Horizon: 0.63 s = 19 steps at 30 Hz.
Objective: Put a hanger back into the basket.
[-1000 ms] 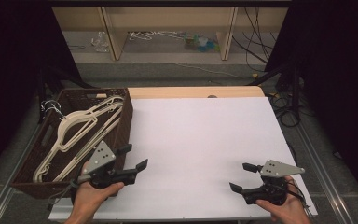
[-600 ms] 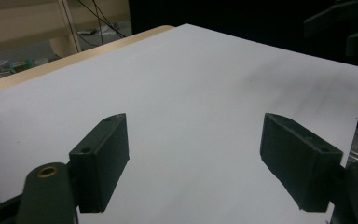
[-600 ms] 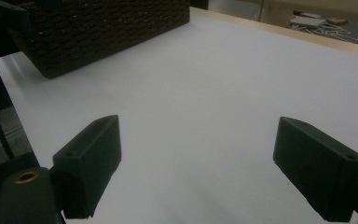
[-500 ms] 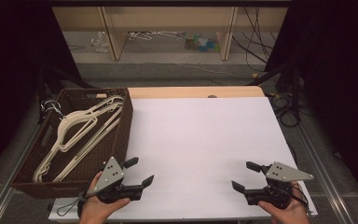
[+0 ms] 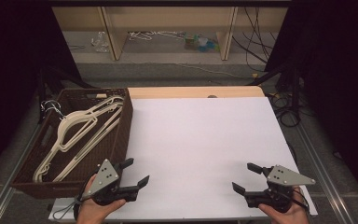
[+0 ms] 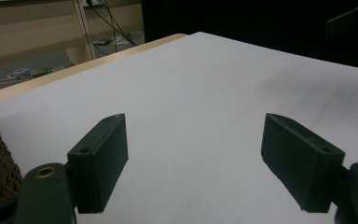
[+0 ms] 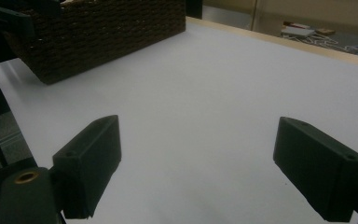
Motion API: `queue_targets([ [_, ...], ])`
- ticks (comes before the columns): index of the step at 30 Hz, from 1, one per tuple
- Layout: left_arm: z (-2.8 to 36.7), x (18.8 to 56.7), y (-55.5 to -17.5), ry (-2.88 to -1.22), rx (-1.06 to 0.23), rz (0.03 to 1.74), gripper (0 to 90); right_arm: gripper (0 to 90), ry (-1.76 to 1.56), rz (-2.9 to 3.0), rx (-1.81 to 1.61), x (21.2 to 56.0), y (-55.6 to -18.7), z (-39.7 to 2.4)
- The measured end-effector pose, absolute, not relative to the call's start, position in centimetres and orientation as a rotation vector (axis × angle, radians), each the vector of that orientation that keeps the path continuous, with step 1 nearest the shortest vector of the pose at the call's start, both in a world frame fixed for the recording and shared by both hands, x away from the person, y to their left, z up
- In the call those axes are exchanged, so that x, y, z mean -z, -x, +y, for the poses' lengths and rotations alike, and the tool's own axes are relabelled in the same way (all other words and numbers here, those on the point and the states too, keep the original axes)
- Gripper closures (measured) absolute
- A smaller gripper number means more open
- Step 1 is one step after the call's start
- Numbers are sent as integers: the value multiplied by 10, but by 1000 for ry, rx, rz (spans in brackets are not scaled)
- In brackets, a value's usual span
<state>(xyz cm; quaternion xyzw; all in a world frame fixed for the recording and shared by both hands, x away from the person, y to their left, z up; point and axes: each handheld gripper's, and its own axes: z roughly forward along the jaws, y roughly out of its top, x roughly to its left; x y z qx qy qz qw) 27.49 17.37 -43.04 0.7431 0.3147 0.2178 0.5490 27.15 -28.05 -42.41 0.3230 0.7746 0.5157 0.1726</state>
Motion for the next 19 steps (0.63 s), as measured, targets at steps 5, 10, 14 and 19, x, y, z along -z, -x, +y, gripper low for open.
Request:
queue_targets([
  [5,177,430,-275,-1731,-530,741,224,160,-930,2181,-1460,425,-273,-282],
  [10,179,430,-275,-1703,-542,747,191,160,-932,2166,-1460,426,-274,-283],
  [14,182,429,-275,-1676,-525,756,166,160,-942,2157,-1470,425,-274,-284],
  [19,180,430,-275,-1685,-513,746,166,160,-936,2153,-1471,426,-274,-284],
])
